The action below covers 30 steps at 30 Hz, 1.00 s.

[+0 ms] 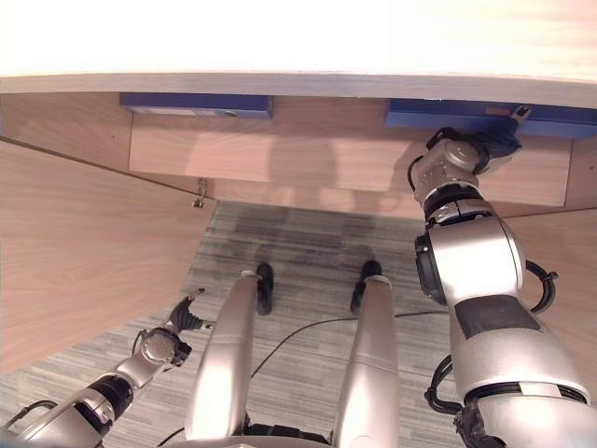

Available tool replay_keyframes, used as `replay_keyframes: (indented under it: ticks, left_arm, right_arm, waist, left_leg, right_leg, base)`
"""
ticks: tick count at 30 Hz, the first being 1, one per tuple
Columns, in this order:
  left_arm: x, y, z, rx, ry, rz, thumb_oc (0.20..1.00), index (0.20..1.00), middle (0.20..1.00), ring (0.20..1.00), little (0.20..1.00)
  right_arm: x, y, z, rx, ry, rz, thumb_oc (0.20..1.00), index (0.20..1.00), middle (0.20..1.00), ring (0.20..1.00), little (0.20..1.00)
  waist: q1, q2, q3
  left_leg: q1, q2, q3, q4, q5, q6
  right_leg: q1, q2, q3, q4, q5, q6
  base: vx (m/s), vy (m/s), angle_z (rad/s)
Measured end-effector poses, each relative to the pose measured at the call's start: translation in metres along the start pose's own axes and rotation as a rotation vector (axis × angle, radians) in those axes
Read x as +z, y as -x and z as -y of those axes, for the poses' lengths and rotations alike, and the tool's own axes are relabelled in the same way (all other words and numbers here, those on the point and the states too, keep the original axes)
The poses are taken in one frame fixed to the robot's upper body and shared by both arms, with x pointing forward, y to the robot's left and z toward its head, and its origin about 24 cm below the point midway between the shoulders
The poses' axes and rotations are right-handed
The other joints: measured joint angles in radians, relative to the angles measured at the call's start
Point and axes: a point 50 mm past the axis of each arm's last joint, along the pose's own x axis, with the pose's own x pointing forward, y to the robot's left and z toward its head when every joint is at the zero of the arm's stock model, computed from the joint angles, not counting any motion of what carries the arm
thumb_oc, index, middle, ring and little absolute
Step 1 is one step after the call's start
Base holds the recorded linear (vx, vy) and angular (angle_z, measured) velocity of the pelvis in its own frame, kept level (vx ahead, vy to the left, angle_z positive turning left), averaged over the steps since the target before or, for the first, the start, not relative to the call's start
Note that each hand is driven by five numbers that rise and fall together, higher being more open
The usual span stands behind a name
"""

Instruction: Put the empty folder in the office cabinet

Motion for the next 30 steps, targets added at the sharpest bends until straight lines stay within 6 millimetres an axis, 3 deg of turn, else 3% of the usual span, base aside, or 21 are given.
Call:
replay_keyframes:
  ticks: [5, 6, 7, 11, 13, 15, 17, 19, 23, 30]
  left_arm:
    - [0.000, 0.000, 0.000, -0.001, 0.001, 0.000, 1.000, 1.000, 1.000, 1.000, 1.000]
    - [0.000, 0.000, 0.000, -0.002, 0.002, -0.001, 1.000, 1.000, 1.000, 1.000, 1.000]
    - [0.000, 0.000, 0.000, -0.003, 0.002, -0.001, 1.000, 1.000, 1.000, 1.000, 1.000]
    - [0.000, 0.000, -0.002, -0.005, 0.012, -0.002, 1.000, 1.000, 1.000, 1.000, 1.000]
    - [-0.021, 0.008, -0.011, -0.008, 0.076, -0.045, 1.000, 1.000, 1.000, 1.000, 1.000]
    - [-0.054, 0.021, -0.013, -0.027, 0.030, -0.176, 1.000, 1.000, 1.000, 1.000, 1.000]
    - [-0.077, 0.031, -0.011, -0.080, -0.046, -0.279, 1.000, 1.000, 1.000, 1.000, 1.000]
    - [-0.068, 0.027, -0.002, -0.103, -0.038, -0.249, 1.000, 1.000, 1.000, 1.000, 1.000]
    - [-0.029, 0.010, 0.016, -0.121, 0.016, -0.120, 1.000, 1.000, 1.000, 1.000, 1.000]
    - [-0.039, 0.012, 0.015, -0.103, 0.007, -0.176, 1.000, 1.000, 1.000, 1.000, 1.000]
  right_arm:
    - [0.001, 0.000, 0.000, 0.002, -0.003, 0.001, 0.200, 0.200, 0.200, 0.200, 0.200]
    - [0.001, 0.000, -0.001, 0.007, -0.014, -0.001, 0.426, 0.426, 0.426, 0.426, 0.426]
    - [0.002, 0.000, -0.001, 0.016, -0.019, 0.002, 1.000, 1.000, 1.000, 1.000, 1.000]
    - [0.009, -0.002, -0.003, 0.052, -0.106, -0.020, 1.000, 1.000, 1.000, 1.000, 1.000]
    - [0.016, -0.013, 0.006, 0.061, -0.106, -0.023, 1.000, 1.000, 1.000, 1.000, 1.000]
    - [0.022, -0.025, 0.019, 0.055, -0.107, -0.009, 1.000, 1.000, 1.000, 1.000, 1.000]
    - [0.020, -0.023, 0.017, 0.063, -0.123, -0.014, 1.000, 1.000, 1.000, 1.000, 1.000]
    - [0.017, -0.021, 0.014, 0.067, -0.151, -0.038, 1.000, 1.000, 1.000, 1.000, 1.000]
    - [0.009, -0.015, 0.009, 0.068, -0.149, -0.058, 1.000, 1.000, 1.000, 1.000, 1.000]
    - [-0.024, -0.003, 0.008, 0.043, -0.093, -0.061, 1.000, 1.000, 1.000, 1.000, 1.000]
  waist:
    - [0.000, 0.000, 0.000]
    - [0.000, 0.000, 0.000]
    - [-0.001, 0.001, 0.001]
    - [0.000, 0.001, 0.001]
    - [0.010, 0.004, 0.003]
    - [0.014, 0.004, 0.003]
    - [0.003, 0.004, 0.003]
    - [0.000, 0.004, 0.003]
    - [-0.007, 0.002, 0.002]
    - [-0.023, -0.011, -0.027]
  left_leg:
    - [-0.001, 0.000, 0.000, -0.001, 0.000, 0.000]
    - [-0.002, 0.000, 0.000, -0.003, 0.000, 0.000]
    - [-0.002, 0.000, 0.001, -0.004, 0.000, 0.000]
    - [-0.008, 0.000, -0.001, -0.005, 0.000, 0.000]
    - [-0.006, 0.001, 0.000, -0.004, -0.002, 0.004]
    - [-0.002, 0.001, 0.001, -0.009, -0.002, 0.003]
    - [-0.001, 0.001, 0.004, -0.010, -0.002, 0.003]
    - [-0.001, 0.001, 0.002, -0.006, -0.002, 0.003]
    - [0.001, 0.002, -0.001, -0.004, -0.002, 0.004]
    - [0.003, 0.002, 0.002, -0.016, -0.002, 0.003]
  right_leg:
    - [-0.001, 0.000, 0.000, -0.001, 0.000, 0.000]
    - [-0.001, 0.000, 0.000, -0.005, 0.001, 0.001]
    - [-0.001, 0.000, 0.000, -0.009, 0.001, 0.003]
    - [-0.005, 0.001, -0.001, -0.009, 0.002, 0.002]
    - [-0.004, 0.002, 0.000, -0.008, 0.000, 0.001]
    - [-0.001, 0.000, -0.001, -0.012, 0.000, -0.001]
    - [0.000, 0.001, 0.000, -0.013, 0.001, 0.001]
    - [0.003, 0.001, -0.001, -0.012, 0.001, 0.001]
    - [0.006, 0.003, -0.002, -0.012, 0.003, 0.000]
    - [0.004, 0.003, -0.002, -0.020, 0.002, -0.001]
  base:
    - [0.00, 0.000, 0.00]
    - [0.00, 0.000, 0.00]
    - [0.00, 0.000, 0.00]
    - [0.00, 0.000, 0.00]
    - [0.00, 0.000, 0.00]
    - [0.00, 0.000, 0.00]
    - [0.00, 0.000, 0.00]
    - [0.00, 0.000, 0.00]
    - [0.00, 0.000, 0.00]
    - [0.00, 0.000, 0.00]
